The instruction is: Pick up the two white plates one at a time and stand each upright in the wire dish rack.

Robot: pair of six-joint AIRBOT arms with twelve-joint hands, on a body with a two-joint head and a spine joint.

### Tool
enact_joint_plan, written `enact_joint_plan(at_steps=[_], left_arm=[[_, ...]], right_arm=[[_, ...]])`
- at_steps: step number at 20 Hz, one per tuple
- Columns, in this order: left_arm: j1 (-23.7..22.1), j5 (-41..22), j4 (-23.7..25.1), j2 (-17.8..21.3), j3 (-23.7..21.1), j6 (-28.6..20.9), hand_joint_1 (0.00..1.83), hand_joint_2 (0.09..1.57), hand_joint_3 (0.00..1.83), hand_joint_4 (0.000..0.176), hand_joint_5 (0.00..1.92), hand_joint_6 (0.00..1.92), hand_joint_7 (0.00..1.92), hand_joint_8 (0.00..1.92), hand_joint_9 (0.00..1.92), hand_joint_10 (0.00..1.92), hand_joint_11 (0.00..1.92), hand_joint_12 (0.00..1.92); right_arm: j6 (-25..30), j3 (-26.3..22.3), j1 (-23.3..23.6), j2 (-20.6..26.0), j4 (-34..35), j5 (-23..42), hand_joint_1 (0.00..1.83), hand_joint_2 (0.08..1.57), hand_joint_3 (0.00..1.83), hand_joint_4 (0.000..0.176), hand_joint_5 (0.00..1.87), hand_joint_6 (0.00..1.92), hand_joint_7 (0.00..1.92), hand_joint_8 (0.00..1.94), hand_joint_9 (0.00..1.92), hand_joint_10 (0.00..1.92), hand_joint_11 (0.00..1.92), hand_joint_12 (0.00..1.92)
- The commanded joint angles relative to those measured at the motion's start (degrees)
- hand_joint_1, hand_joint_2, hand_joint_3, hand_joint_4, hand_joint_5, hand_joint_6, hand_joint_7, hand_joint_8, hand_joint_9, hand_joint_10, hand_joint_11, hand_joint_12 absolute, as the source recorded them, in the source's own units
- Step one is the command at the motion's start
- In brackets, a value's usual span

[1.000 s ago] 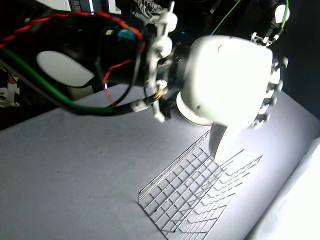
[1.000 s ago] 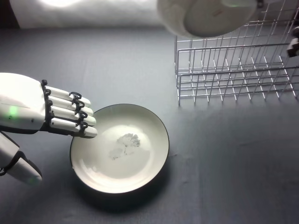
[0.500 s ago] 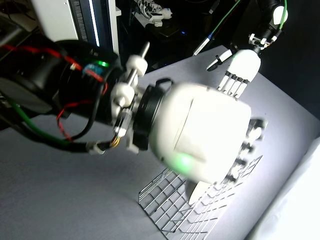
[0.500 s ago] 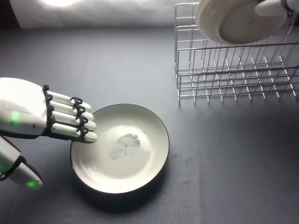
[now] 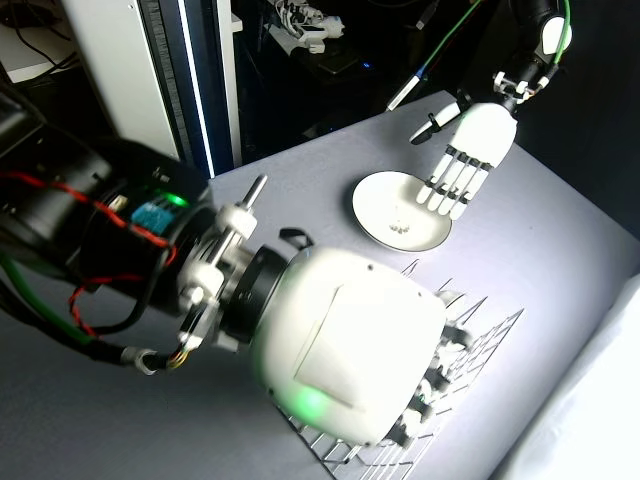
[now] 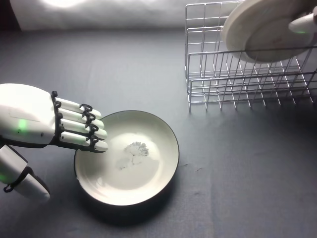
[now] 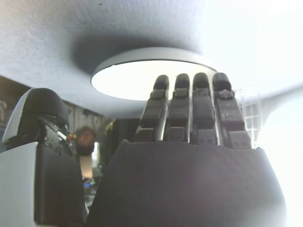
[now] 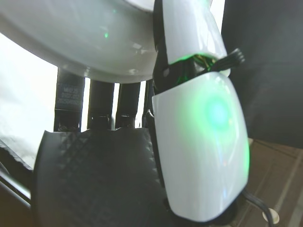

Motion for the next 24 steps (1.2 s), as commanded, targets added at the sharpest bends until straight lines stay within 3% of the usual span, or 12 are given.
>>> enact_joint_plan(at_steps=[1,6,7,8,9,12,14,16,19,22,24], left_arm=[[-0.14,-1.55,-3.4,0.09,0.31,-0.04,0.0,1.1,0.0,0.0,0.0,0.0,0.0,0.0,0.0,0.0,0.0,0.0],[-0.13,-1.22,-3.4,-0.04,0.73,0.45,0.0,1.08,0.0,0.0,0.01,0.0,0.0,0.0,0.0,0.0,0.0,0.0],[-0.11,-1.21,-3.4,-0.08,0.85,0.59,0.0,1.08,0.0,0.0,0.01,0.0,0.0,0.0,0.0,0.0,0.0,0.0],[-0.06,-1.21,-3.4,-0.08,0.94,0.69,0.0,1.08,0.0,0.0,0.0,0.0,0.0,0.0,0.0,0.0,0.0,0.0],[0.04,-1.22,-3.4,-0.13,1.16,0.71,0.0,1.08,0.0,0.0,0.0,0.0,0.0,0.0,0.0,0.0,0.0,0.0],[0.21,-1.23,-3.4,-0.14,1.19,0.73,0.0,1.09,0.0,0.0,0.0,0.0,0.0,0.0,0.0,0.0,0.0,0.0],[0.33,-1.22,-3.4,-0.14,1.22,0.73,0.0,1.09,0.0,0.0,0.0,0.0,0.0,0.0,0.0,0.0,0.0,0.0],[0.44,-1.22,-3.4,-0.12,1.4,0.73,0.0,1.1,0.0,0.0,0.0,0.0,0.0,0.0,0.0,0.0,0.0,0.0],[0.8,-1.0,-3.4,-0.12,1.69,0.73,0.0,1.1,0.0,0.0,0.0,0.0,0.0,0.0,0.0,0.0,0.0,0.0],[0.92,-1.0,-3.4,-0.14,1.7,0.73,0.0,1.12,0.01,0.0,0.02,0.01,0.02,0.01,0.0,0.0,0.01,0.0],[1.11,-0.99,-3.4,-0.15,1.71,0.76,0.0,1.12,0.01,0.0,0.03,0.01,0.04,0.01,0.01,0.01,0.02,0.01]], right_arm=[[0.32,0.7,-0.03,0.18,0.3,7.56,1.49,1.11,0.0,0.0,0.85,1.11,0.94,0.92,0.94,1.05,0.84,1.49],[0.34,1.84,-3.52,-0.34,0.3,8.71,1.47,1.21,0.0,0.0,0.65,1.4,0.76,1.13,0.72,1.36,0.65,1.8],[0.34,1.9,-4.29,-0.39,0.3,9.03,1.42,1.17,0.0,0.0,0.63,0.72,0.71,0.58,0.66,0.78,0.47,1.34],[0.34,1.96,-5.0,-0.44,0.3,9.22,1.39,1.16,0.0,0.0,0.66,0.34,0.72,0.23,0.66,0.44,0.34,1.24],[0.33,2.02,-6.44,-0.5,0.28,9.8,1.4,1.15,0.0,0.0,0.71,0.16,0.75,0.09,0.7,0.26,0.32,1.21],[0.33,1.99,-6.62,-0.68,-0.26,10.74,1.36,1.11,0.0,0.0,0.6,0.05,0.63,0.02,0.61,0.12,0.17,1.19],[0.33,1.93,-6.22,-0.73,-0.45,10.93,1.26,1.1,0.0,0.0,0.4,0.0,0.38,0.0,0.38,0.01,0.0,1.01],[0.34,1.43,-5.11,-0.63,-1.89,11.52,1.06,1.06,0.0,0.0,0.17,0.0,0.1,0.0,0.06,0.0,0.0,0.05],[0.33,0.29,-3.27,-0.1,-3.48,11.52,1.11,0.95,0.0,0.0,0.01,0.0,0.0,0.0,0.0,0.0,0.0,0.0],[0.33,-2.77,-0.88,1.04,-6.48,11.74,1.13,0.84,0.0,0.0,0.0,0.0,0.0,0.0,0.0,0.0,0.0,0.0],[0.37,-4.87,-0.15,1.53,-12.6,12.96,1.11,0.81,0.0,0.0,0.0,0.0,0.0,0.0,0.0,0.0,0.0,0.0]])
